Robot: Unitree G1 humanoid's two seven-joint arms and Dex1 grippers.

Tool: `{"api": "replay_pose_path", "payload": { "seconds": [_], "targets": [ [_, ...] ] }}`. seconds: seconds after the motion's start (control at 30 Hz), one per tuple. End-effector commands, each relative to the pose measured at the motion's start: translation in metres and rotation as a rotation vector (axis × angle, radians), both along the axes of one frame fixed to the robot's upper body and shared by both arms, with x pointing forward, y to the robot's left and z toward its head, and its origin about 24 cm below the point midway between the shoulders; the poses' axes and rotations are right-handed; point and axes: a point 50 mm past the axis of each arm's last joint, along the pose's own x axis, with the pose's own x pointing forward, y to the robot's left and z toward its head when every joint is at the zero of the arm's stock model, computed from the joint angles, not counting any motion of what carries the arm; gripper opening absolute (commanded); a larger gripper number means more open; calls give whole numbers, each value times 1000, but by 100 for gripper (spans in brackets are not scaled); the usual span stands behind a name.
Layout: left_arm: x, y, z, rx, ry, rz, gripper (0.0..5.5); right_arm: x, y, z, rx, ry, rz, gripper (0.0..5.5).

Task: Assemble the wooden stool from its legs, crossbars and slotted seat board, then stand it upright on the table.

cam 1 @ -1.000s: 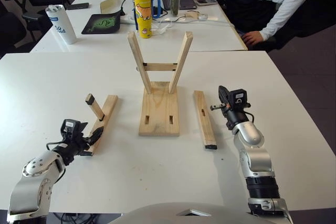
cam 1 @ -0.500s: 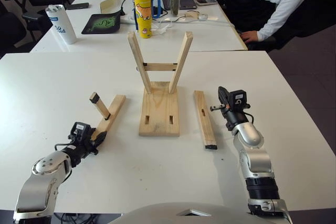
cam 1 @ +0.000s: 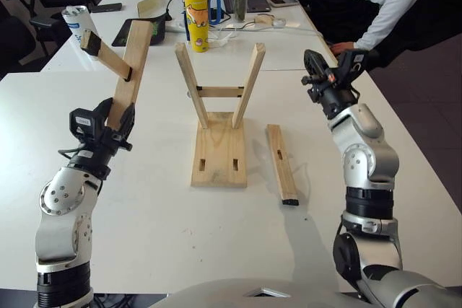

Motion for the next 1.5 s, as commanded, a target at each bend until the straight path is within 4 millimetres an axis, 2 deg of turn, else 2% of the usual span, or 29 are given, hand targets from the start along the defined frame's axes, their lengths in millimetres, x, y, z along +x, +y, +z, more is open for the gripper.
{"api": "replay_pose_path", "payload": {
  "seconds": [0.03,0.1,0.27,0.5,0.93,1.23,1.4,1.5],
  "targets": [
    [-3,-41,32,17,-153,-234,218,-12,25,51,372,48,416,60],
    [-3,-48,34,-8,-159,-266,218,-16,29,55,420,80,509,94],
    [-7,-70,25,6,-125,-373,218,-22,39,39,466,236,613,189],
    [-4,-75,21,20,-108,-417,218,-24,40,35,515,316,656,294],
    [-3,-92,15,86,-80,-547,218,-31,47,50,569,287,767,294],
    [-1,-89,15,113,-78,-527,218,-25,45,42,534,307,701,152],
    [-1,-89,16,116,-76,-529,218,-18,40,38,511,310,651,106],
    [0,-88,18,88,-70,-530,218,-16,37,36,500,309,627,105]
  ]
}}
